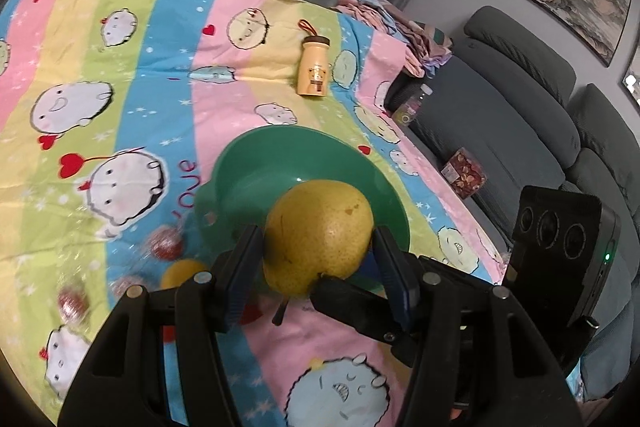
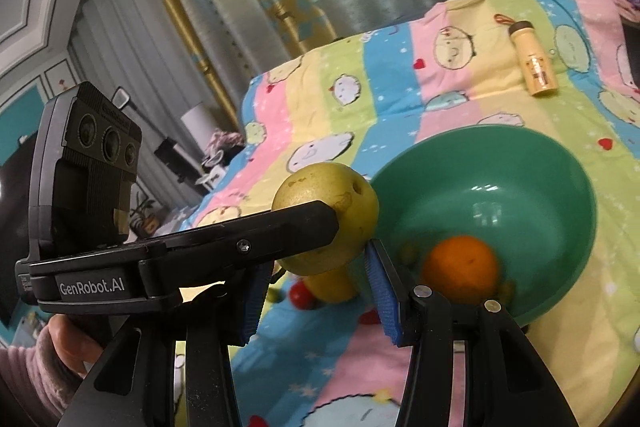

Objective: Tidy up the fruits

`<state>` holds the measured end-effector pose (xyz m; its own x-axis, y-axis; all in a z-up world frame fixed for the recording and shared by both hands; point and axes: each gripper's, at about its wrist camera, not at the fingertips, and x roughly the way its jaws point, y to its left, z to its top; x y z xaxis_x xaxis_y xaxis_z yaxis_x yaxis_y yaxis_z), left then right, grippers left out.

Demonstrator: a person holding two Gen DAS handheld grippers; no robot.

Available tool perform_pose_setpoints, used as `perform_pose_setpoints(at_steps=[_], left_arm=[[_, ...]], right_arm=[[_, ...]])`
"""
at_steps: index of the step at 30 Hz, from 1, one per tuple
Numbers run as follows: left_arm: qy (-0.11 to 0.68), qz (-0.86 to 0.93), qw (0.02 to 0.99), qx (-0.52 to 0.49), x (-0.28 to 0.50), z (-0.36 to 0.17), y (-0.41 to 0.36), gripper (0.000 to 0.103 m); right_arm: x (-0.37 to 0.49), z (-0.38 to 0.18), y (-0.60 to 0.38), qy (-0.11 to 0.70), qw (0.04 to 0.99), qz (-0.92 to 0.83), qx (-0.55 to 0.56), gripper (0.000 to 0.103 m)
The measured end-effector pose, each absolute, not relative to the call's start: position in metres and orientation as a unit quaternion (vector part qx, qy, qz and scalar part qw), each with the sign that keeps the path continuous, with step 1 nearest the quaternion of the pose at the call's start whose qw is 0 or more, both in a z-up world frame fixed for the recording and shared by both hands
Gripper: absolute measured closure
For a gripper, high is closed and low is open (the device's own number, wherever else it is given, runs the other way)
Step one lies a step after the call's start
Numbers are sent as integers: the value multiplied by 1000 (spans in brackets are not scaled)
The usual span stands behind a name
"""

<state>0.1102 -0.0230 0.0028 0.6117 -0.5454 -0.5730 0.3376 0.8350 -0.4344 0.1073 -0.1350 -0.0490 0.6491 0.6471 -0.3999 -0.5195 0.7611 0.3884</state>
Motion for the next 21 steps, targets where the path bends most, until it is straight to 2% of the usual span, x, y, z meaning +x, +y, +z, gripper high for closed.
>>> perform_pose_setpoints(at_steps=[12,21], left_arm=[[404,-270,856,-173,179,-15,-52,46],[437,-265,840,-183,204,-35,-65,45]], right_arm=[[162,-51,-162,296,905,280,124,53],[180,-63,-167,325,912,234,92,52]])
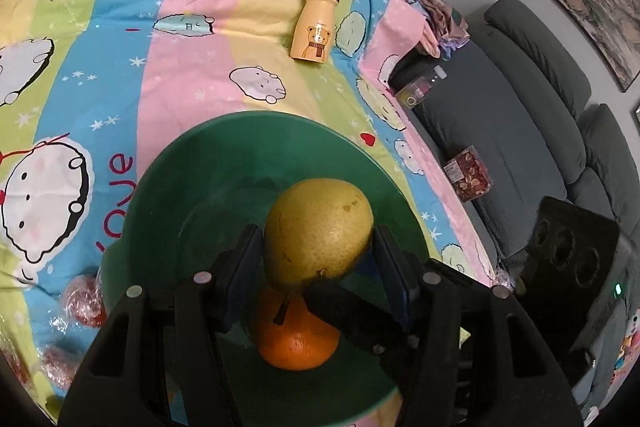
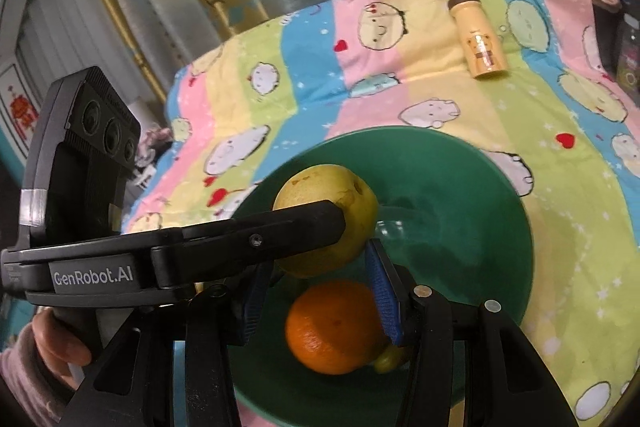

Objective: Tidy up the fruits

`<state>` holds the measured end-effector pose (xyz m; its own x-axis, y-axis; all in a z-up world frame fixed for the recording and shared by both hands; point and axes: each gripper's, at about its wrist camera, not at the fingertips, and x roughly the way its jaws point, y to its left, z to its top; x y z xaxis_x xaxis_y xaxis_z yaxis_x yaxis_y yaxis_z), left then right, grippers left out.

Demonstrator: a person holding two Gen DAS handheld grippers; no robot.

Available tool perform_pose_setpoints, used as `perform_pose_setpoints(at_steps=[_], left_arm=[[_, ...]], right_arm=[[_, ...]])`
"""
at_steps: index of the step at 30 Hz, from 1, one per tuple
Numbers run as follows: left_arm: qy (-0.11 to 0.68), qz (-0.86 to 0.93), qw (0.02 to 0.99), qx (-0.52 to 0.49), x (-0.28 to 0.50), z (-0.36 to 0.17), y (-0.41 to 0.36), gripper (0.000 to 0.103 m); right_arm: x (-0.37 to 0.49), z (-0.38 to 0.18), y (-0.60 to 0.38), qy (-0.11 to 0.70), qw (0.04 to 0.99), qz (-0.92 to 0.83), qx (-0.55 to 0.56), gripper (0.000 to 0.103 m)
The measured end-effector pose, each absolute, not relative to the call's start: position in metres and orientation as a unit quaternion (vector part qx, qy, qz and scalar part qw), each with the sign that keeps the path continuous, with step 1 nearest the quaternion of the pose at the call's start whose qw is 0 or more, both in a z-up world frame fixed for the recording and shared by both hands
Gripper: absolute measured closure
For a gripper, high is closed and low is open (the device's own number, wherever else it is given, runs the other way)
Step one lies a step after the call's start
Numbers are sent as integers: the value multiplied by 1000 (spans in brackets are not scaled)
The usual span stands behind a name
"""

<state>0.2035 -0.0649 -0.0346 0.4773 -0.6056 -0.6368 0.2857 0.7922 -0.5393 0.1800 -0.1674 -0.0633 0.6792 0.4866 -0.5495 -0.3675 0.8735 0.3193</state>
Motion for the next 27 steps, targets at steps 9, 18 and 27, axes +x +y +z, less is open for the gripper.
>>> perform_pose_setpoints(at_steps=[9,18,27], left_arm=[[407,-237,859,-202,195,-16,-24,25],[374,-127,896,-205,148,-1,65,20],[366,-69,904,-212,92,-9,110,20]], right_arm=[[165,-53,-187,298,923,219,105,42],[138,-50,-212,290,922,220,135,41],[117,-45,-208,286,916,238,151,41]])
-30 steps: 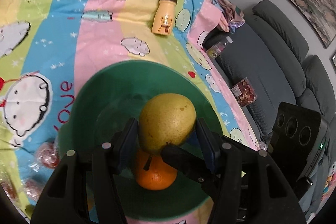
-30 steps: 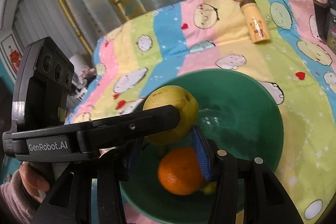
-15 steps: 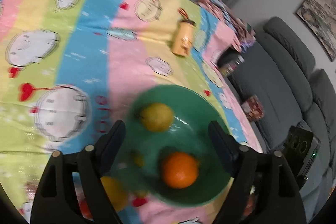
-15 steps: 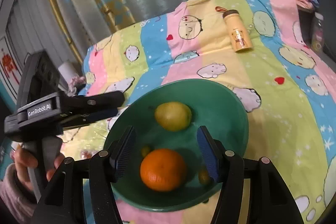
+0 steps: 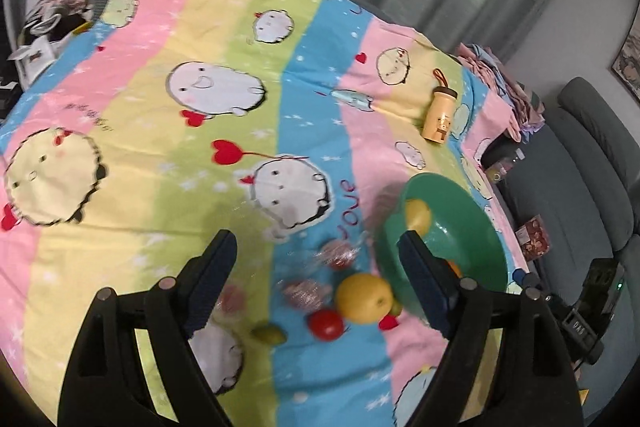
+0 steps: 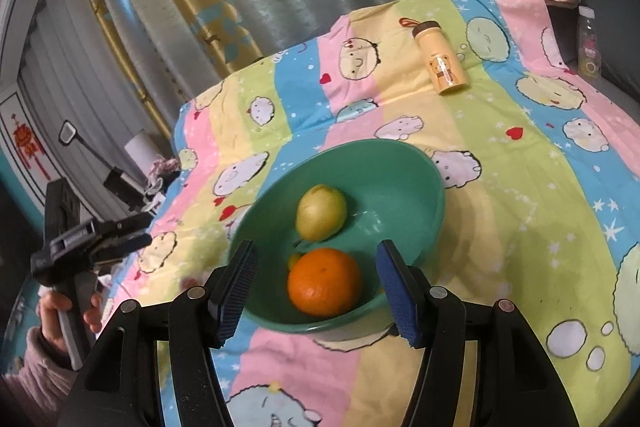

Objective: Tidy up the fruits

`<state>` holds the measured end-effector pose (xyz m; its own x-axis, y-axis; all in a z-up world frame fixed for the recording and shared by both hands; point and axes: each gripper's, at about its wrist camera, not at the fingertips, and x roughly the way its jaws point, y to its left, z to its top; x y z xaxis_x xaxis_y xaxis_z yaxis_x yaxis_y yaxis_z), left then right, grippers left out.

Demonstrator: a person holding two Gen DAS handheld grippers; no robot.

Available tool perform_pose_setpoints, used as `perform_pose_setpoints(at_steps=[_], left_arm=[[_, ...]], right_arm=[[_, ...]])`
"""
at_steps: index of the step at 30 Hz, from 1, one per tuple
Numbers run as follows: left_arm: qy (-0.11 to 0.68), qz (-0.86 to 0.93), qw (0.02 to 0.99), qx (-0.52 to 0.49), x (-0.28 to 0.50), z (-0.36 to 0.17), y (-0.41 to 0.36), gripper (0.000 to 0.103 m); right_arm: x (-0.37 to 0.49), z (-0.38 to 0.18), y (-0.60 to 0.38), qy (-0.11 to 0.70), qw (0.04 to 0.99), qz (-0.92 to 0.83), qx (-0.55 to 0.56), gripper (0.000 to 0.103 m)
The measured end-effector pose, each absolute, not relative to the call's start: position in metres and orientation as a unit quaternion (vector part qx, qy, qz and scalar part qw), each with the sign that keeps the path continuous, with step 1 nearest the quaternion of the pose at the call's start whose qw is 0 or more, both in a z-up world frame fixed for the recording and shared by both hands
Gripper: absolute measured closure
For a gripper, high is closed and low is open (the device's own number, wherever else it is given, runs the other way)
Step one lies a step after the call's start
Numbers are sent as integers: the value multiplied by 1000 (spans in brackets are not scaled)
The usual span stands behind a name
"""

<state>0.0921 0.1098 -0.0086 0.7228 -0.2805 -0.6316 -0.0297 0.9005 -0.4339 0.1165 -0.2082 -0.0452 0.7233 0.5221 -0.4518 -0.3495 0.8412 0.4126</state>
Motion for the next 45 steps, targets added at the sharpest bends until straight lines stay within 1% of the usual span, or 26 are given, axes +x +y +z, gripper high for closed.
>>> perform_pose_setpoints(at_steps=[8,22,40,45], left_arm=[[366,-55,899,-235,57,-18,130,20],[387,-38,882,-266,15,-42,149,20],[414,-110,874,-231,14,-62,108,20],[417,-118,874,-219,21,-66,101,20]], right_arm=[[96,-43,-186,290,908,274,128,41],[73,-54,-149,324,889,308,97,41],[74,-81,-101,366,872,319,60,41],[85,-86,-82,363,879,305,52,41]])
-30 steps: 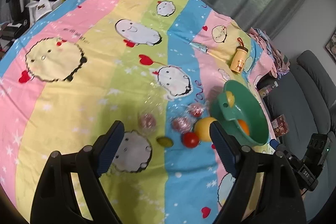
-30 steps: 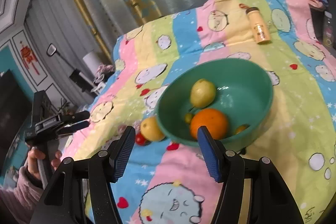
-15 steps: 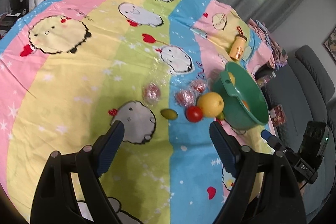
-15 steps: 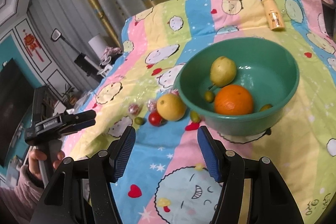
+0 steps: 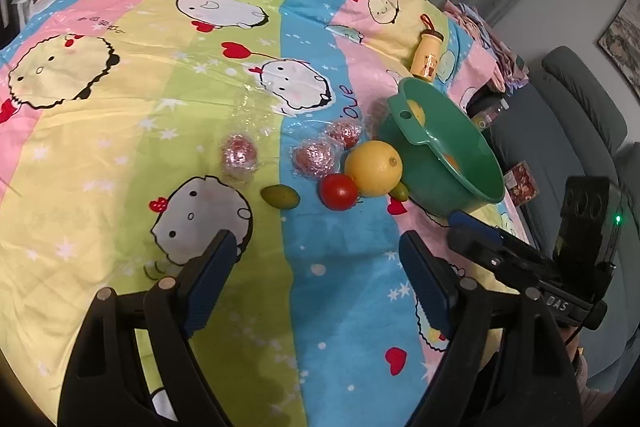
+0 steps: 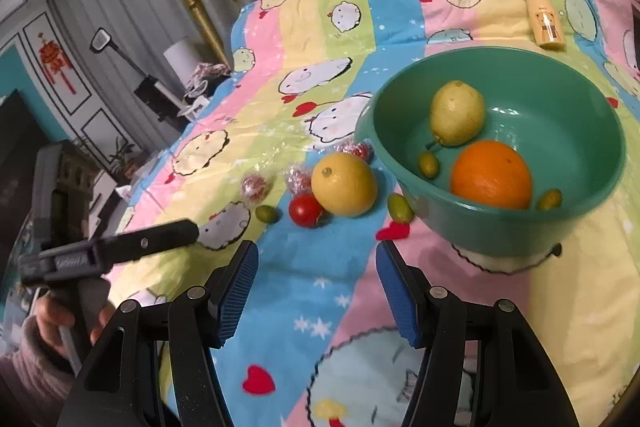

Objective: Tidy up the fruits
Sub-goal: 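Pull the right gripper back from the basin toward the remaining fruit, then close the right gripper around the large yellow grapefruit on the sheet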

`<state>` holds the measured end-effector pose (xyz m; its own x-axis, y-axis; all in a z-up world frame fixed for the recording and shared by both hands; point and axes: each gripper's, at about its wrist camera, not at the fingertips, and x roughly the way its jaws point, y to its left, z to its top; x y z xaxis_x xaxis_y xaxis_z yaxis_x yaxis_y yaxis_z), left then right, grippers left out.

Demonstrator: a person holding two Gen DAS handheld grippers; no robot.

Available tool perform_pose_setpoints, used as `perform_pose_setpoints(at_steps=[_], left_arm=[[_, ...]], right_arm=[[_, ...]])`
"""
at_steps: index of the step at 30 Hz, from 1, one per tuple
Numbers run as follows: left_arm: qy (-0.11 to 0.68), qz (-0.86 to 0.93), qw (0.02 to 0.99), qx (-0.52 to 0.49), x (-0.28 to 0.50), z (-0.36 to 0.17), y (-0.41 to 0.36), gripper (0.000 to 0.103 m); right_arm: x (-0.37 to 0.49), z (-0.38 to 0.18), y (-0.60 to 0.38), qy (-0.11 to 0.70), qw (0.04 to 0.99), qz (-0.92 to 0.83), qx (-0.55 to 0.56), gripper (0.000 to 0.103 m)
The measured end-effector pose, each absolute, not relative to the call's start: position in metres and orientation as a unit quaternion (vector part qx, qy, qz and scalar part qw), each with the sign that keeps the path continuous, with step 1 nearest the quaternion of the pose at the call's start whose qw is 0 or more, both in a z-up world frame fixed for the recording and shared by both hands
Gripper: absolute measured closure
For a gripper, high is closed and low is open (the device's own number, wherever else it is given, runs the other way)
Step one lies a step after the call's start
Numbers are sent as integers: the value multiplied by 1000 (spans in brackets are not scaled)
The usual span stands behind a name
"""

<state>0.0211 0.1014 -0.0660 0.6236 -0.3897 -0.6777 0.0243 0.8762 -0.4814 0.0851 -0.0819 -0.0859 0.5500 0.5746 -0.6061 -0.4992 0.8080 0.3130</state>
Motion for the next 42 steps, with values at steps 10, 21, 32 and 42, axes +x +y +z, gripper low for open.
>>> perform_pose_setpoints(at_steps=[10,21,32,42], left_arm=[[408,-135,876,-219,27,-70,111,20],[400,-165,873,-225,40,-74,111,20],[399,-187,866,-238,46,-68,103,20],[435,-232,842,-219,42,-75,61,21]], right_arm=[[115,-102,-40,349,909,226,32,41],[138,-115,-31,359,915,178,46,41],[130,-114,-57,345,888,269,140,45],[79,-116,-53,380,870,314,-5,45]])
